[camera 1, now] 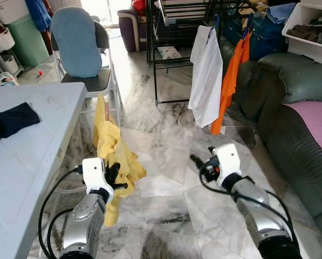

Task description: Hang hanger

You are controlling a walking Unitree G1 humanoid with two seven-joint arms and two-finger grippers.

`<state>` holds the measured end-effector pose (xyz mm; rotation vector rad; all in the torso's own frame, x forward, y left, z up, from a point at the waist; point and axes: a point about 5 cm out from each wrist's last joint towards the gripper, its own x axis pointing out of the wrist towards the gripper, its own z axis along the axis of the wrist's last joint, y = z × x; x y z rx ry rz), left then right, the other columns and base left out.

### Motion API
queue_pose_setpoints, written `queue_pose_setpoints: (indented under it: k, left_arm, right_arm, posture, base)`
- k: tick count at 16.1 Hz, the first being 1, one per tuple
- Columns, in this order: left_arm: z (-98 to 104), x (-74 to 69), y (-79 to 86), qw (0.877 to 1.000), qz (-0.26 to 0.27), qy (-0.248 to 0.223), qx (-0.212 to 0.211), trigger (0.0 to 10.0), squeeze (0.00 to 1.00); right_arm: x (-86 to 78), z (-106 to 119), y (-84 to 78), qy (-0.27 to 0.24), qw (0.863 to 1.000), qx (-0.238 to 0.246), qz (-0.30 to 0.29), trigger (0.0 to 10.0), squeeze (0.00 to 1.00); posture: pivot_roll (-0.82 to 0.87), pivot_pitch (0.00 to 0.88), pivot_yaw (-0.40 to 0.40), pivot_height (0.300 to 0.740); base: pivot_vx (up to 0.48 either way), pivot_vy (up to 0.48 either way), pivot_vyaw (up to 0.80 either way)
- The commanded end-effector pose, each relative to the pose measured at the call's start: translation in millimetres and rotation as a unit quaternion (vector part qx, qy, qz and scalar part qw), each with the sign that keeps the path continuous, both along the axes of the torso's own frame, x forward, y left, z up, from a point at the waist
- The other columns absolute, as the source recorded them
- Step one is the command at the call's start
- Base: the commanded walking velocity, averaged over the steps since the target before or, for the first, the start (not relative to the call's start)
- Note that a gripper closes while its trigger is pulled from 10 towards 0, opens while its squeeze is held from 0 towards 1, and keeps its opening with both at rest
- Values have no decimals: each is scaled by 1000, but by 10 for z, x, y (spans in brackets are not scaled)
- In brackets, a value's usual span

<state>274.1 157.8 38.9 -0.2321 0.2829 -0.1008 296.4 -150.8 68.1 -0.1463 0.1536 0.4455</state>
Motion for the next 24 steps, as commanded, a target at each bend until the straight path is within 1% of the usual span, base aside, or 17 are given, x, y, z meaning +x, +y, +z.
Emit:
queue_pose_setpoints:
  k: [1, 2, 3, 4, 5, 6, 8, 10, 12, 14, 16, 17, 18, 19, 21, 23, 24]
  left_arm:
    - [126, 37, -15, 999, -15, -30, 22, 10000, 0]
    - [120, 25, -42, 999, -31, -27, 21, 10000, 0]
    - [141, -25, -165, 993, -111, -29, -10, 10000, 0]
    - [179, -97, -253, 977, -206, -45, 11, 10000, 0]
    - [179, -122, -272, 964, -260, -46, 33, 10000, 0]
    - [175, -113, -251, 956, -289, -38, 42, 10000, 0]
    - [172, -83, -210, 951, -304, -35, 47, 10000, 0]
    - [102, -152, -194, 927, -367, -19, 72, 10000, 0]
    - [75, -167, -183, 910, -400, -17, 108, 10000, 0]
    - [56, -211, -212, 895, -434, -11, 108, 10000, 0]
    - [26, -275, -243, 865, -485, -8, 130, 10000, 0]
    - [18, -290, -259, 854, -501, -8, 136, 10000, 0]
    - [9, -307, -270, 843, -518, -8, 145, 10000, 0]
    - [10, -312, -275, 840, -522, -10, 146, 10000, 0]
    - [24, -318, -286, 835, -531, -15, 143, 10000, 0]
    - [102, -328, -348, 822, -551, -38, 138, 10000, 0]
    - [133, -336, -387, 816, -560, -47, 136, 10000, 0]
  right_arm:
    - [-17, -35, 31, 0, 1000, -11, 9, 10000, 1000]
    - [-25, -42, 31, -3, 1000, -19, 15, 10000, 1000]
    - [-37, -23, 20, -10, 998, -38, 47, 10000, 1000]
    - [-40, 24, -31, -15, 995, -53, 85, 10000, 1000]
    - [-34, 49, -108, -14, 989, -88, 122, 10000, 1000]
    - [-27, 77, -207, -12, 979, -130, 157, 10000, 1000]
    - [3, 126, -364, -14, 962, -194, 190, 10000, 1000]
    - [-13, 194, -525, -6, 928, -272, 253, 10000, 1000]
    - [-25, 251, -598, 0, 906, -310, 288, 10000, 1000]
    - [-37, 321, -630, 7, 893, -313, 323, 10000, 1000]
    - [20, 426, -650, -9, 876, -336, 346, 10000, 1000]
    - [46, 478, -655, -14, 871, -343, 353, 10000, 631]
    - [84, 543, -680, -22, 862, -358, 357, 10000, 384]
    - [102, 568, -701, -23, 861, -363, 356, 10000, 0]
    - [131, 590, -746, -21, 860, -368, 353, 10000, 0]
    - [139, 517, -768, 1, 858, -364, 361, 10000, 0]
    - [131, 449, -766, 17, 849, -374, 373, 10000, 0]
  posture:
    - [-76, 0, 7, 740]
    - [-77, 0, 7, 740]
    - [-78, 0, 9, 740]
    - [-79, 0, 7, 740]
    - [-79, 0, 6, 740]
    - [-81, 0, 7, 740]
    - [-102, 0, 16, 740]
    - [-112, 0, 20, 740]
    - [-116, 0, 23, 740]
    - [-118, 0, 27, 740]
    - [-119, 0, 27, 740]
    - [-119, 0, 27, 740]
    - [-120, 0, 30, 740]
    - [-121, 0, 32, 740]
    - [-123, 0, 34, 740]
    - [-124, 0, 39, 740]
    - [-124, 0, 37, 740]
  base:
    - [0, 0, 0]
    - [0, 0, 0]
    - [0, 0, 0]
    - [0, 0, 0]
    - [0, 0, 0]
    - [0, 0, 0]
    - [0, 0, 0]
    - [0, 0, 0]
    - [0, 0, 0]
    - [0, 0, 0]
    - [0, 0, 0]
    - [0, 0, 0]
    - [0, 0, 0]
    - [0, 0, 0]
    - [0, 0, 0]
    - [0, 0, 0]
    - [0, 0, 0]
